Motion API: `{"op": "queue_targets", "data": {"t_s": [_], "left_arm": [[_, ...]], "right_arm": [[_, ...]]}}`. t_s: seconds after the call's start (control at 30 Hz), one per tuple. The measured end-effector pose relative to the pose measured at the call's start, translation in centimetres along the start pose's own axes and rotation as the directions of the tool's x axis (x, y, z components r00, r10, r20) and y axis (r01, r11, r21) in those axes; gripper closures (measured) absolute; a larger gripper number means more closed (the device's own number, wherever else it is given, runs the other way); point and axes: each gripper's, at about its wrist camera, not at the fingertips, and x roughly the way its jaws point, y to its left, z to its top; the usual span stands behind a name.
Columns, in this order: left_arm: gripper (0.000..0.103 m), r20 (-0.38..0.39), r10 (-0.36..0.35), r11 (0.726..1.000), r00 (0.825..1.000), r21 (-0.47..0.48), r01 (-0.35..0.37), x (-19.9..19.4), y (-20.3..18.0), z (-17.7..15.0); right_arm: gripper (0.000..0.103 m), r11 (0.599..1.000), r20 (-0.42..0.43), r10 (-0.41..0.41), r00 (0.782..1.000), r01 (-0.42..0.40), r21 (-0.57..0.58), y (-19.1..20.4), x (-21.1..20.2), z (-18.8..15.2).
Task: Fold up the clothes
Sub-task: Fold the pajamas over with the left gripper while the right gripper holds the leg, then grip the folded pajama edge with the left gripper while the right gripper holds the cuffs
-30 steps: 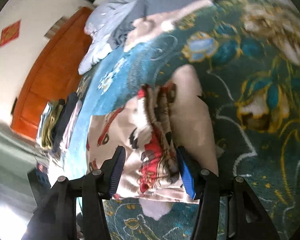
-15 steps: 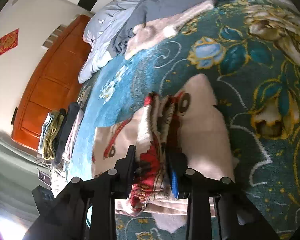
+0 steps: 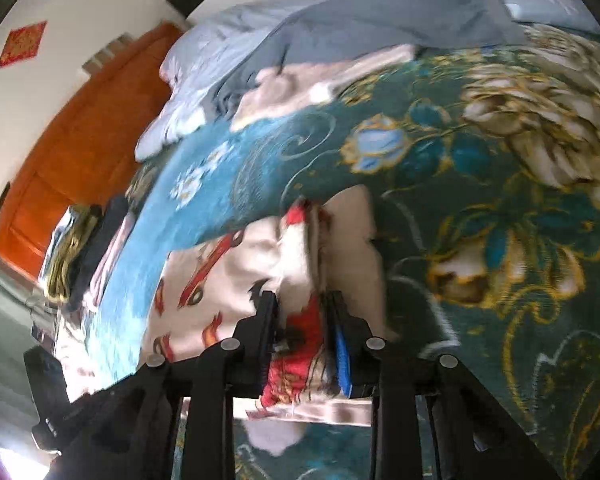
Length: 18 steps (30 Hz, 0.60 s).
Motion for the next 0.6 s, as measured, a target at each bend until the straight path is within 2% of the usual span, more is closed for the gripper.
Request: {"op": "queue_targets", "data": {"t_s": [0.07, 0.2, 0.3, 0.47, 0.6], "left_arm": [[0.031, -0.002, 0.008, 1.0, 1.0, 0.0, -0.008, 0.1, -0.1, 0.1], [0.03, 0.002, 0.016, 1.0, 1.0, 0.003, -0.016, -0.2, -0.4, 0.1], [0.03, 0.026, 0.022, 1.0, 0.999, 0.011, -0.022, -1.1, -0.8, 0.5], [0.03, 0.066, -0.011, 0.994, 0.998, 0.111, 0.003, -2.2, -4.5, 2.0], [0.03, 0.044, -0.058, 0.972, 0.997, 0.23, 0.046, -1.5, -8.2, 1.4]], "right_arm": [[0.077, 1.0, 0.022, -0.016, 1.0, 0.015, 0.026, -0.7, -0.6, 0.4], [0.077, 0.999, 0.006, -0.013, 1.0, 0.013, 0.037, -1.7, -0.8, 0.5], [0.077, 1.0, 0.031, -0.012, 0.999, 0.011, 0.025, -1.0, -1.4, 0.6], [0.077, 0.997, 0.054, 0.011, 0.999, -0.007, -0.079, 2.6, -1.3, 1.2], [0.077, 0.98, -0.021, 0.002, 1.0, -0.006, -0.201, 5.3, 0.9, 0.6]]}}
